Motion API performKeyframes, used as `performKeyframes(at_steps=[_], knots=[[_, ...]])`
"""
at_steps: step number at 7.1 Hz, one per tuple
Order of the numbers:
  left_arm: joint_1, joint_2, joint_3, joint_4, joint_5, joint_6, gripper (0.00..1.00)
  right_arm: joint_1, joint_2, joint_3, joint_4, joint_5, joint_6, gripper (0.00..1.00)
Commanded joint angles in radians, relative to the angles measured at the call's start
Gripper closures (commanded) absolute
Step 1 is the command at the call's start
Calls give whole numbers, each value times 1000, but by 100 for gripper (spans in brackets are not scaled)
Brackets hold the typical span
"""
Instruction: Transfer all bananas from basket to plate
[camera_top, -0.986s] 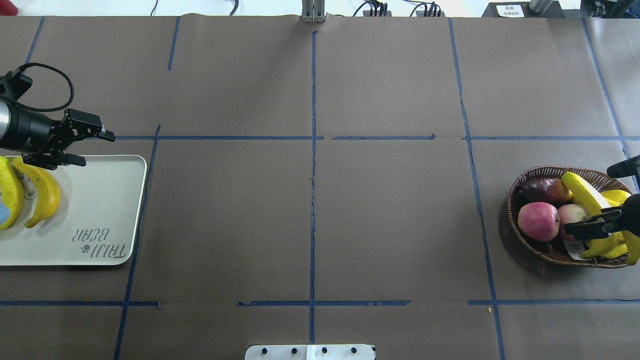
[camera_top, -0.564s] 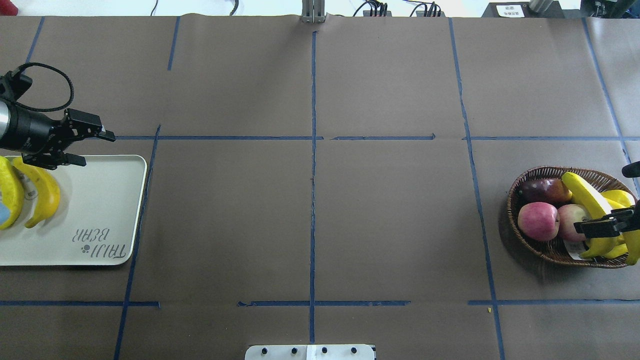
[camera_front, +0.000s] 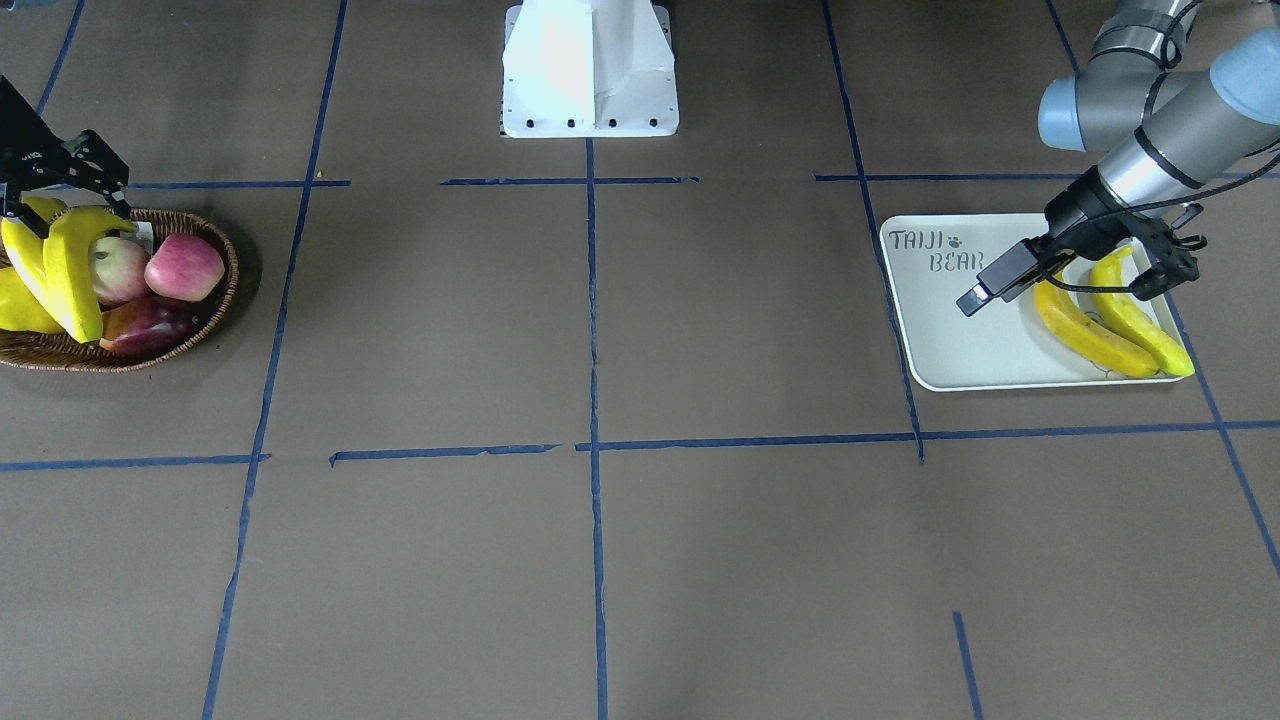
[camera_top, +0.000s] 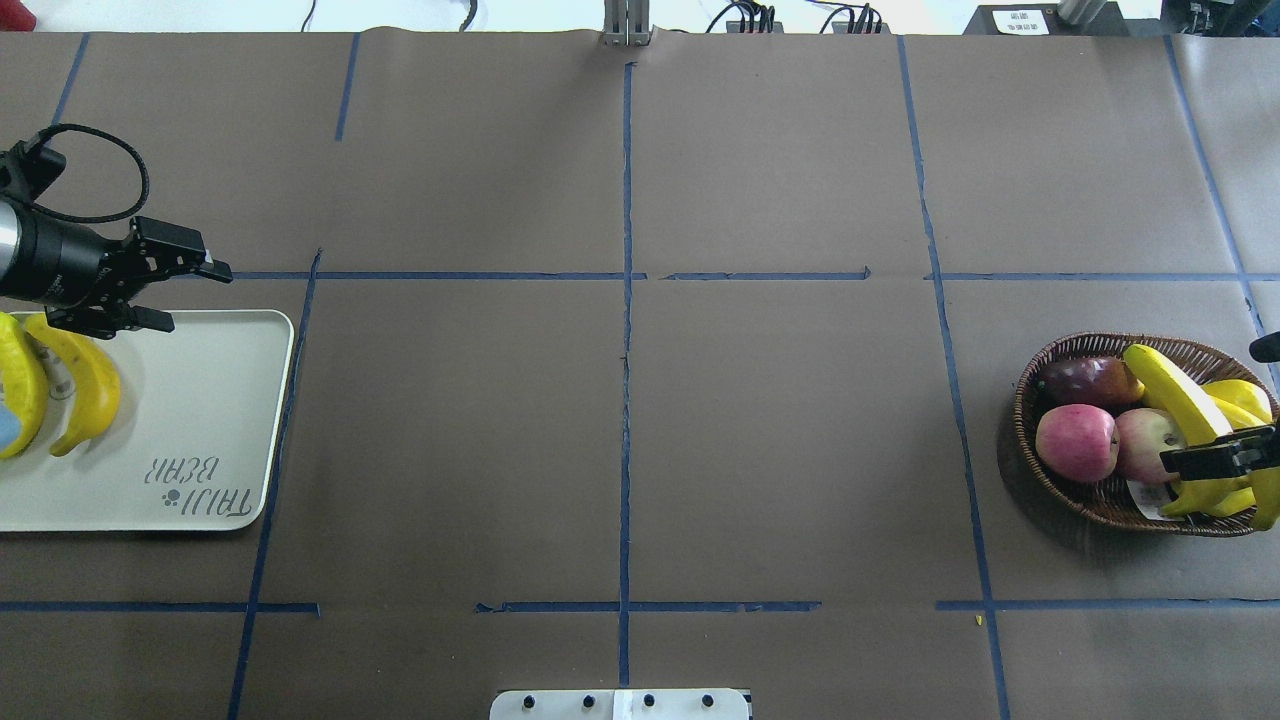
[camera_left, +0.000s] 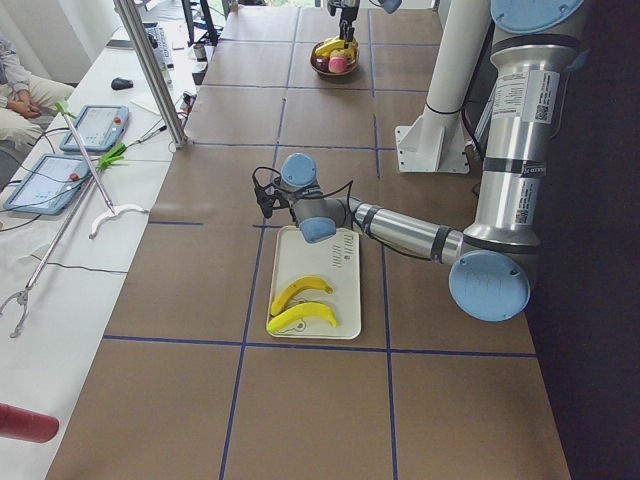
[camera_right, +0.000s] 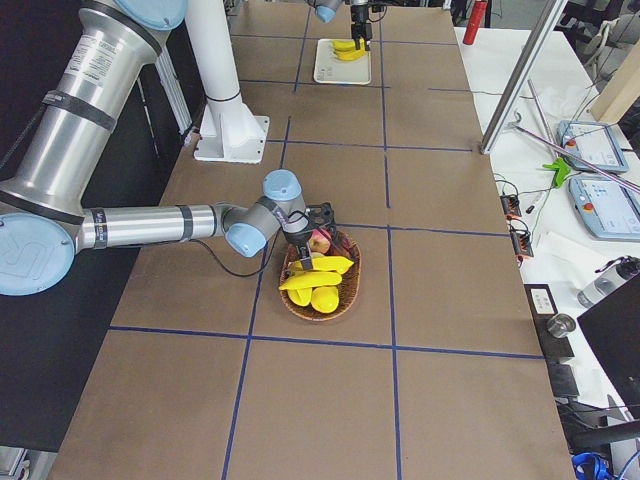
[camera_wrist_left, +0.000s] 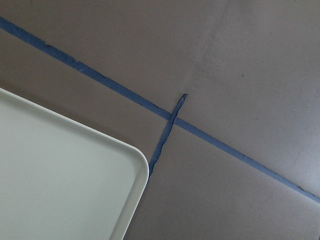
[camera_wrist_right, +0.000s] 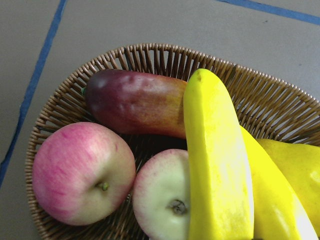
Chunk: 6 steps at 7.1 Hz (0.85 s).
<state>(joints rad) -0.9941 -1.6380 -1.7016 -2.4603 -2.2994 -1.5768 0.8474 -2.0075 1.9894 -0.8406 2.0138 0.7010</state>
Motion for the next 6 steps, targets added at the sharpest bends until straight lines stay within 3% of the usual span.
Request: performKeyframes(at_steps=[1,2,4,6], knots=[[0,0,-3,0,0,0,0,-1,-2,-20,0,-4,0,8],[0,1,-3,-2,0,-2,0,-2,0,-21,0,-6,0,13],[0,1,-10,-2,0,0,0,-4,10,-18,-2,0,2,40],[0,6,-18,-2,0,-2,0,-5,12,-20,-8,2,2,42]])
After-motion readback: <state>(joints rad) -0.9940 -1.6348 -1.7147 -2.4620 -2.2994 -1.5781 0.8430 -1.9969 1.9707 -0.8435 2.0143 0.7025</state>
